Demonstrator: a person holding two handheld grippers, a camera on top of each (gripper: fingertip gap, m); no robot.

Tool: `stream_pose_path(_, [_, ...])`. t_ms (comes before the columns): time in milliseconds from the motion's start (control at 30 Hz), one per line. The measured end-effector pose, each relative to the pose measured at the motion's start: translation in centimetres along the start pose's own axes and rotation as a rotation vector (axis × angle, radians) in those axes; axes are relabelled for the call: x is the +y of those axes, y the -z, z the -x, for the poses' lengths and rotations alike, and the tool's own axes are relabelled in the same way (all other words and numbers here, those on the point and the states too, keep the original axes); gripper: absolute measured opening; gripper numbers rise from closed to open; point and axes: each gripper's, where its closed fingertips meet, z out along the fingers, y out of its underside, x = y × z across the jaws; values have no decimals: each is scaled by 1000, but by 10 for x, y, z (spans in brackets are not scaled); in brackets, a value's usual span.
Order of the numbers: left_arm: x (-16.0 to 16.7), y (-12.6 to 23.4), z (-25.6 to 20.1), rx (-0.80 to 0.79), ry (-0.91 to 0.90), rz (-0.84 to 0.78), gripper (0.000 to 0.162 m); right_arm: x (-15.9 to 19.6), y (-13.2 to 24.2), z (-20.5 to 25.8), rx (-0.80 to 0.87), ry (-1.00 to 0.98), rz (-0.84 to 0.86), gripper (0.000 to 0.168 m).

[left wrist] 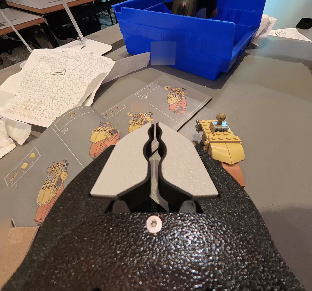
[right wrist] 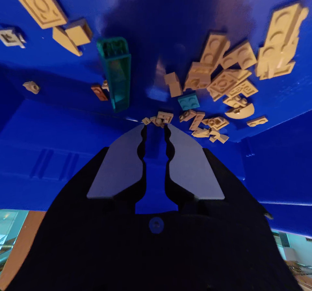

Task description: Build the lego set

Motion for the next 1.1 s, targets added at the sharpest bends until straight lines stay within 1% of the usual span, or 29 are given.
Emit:
stream_pose_path(100, [0, 0, 0, 0, -2, -2, 1, 2, -5, -2, 2, 11, 50, 17])
stream_pose_path(133, [0, 0, 0, 0, -1, -2, 1, 2, -5, -2, -3, 3, 54, 16])
stream_pose_path(200, [0, 0, 0, -1, 2, -3, 2, 2, -6, 0, -30, -15, 58, 9])
stream_pose_path(267, [0, 0, 0, 0, 5, -3, 2, 2, -7, 0, -37, -25, 53, 7])
stream_pose_path(333, [0, 0, 0, -1, 5, -3, 2, 0, -5, 2, -51, -30, 25, 1])
stream_pose_path(567, [0, 0, -1, -3, 0, -1, 2, 2, 6, 6, -26, -58, -49, 2])
stream_pose_path(700, [0, 0, -2, -1, 2, 0, 2, -6, 18, 10, -16, -88, -171, 1])
stream_pose_path(767, [0, 0, -1, -2, 1, 1, 2, -15, 34, 12, 0, -114, -286, 2])
stream_pose_path(800, [0, 1, -1, -3, 3, -1, 2, -22, 46, 15, 9, -126, -369, 2])
stream_pose_path(900, [-1, 2, -1, 0, 20, -9, 2, -52, 103, 33, 59, -134, -683, 1])
stream_pose_path(967, [-2, 3, 0, 3, 39, -15, 2, -75, 144, 54, 114, -111, -860, 1])
stream_pose_path(1033, [-2, 4, 1, 6, 58, -19, 2, -102, 174, 84, 165, -66, -944, 1])
stream_pose_path(1100, [-2, 5, 2, 4, 69, -19, 2, -132, 189, 114, 196, -31, -955, 1])
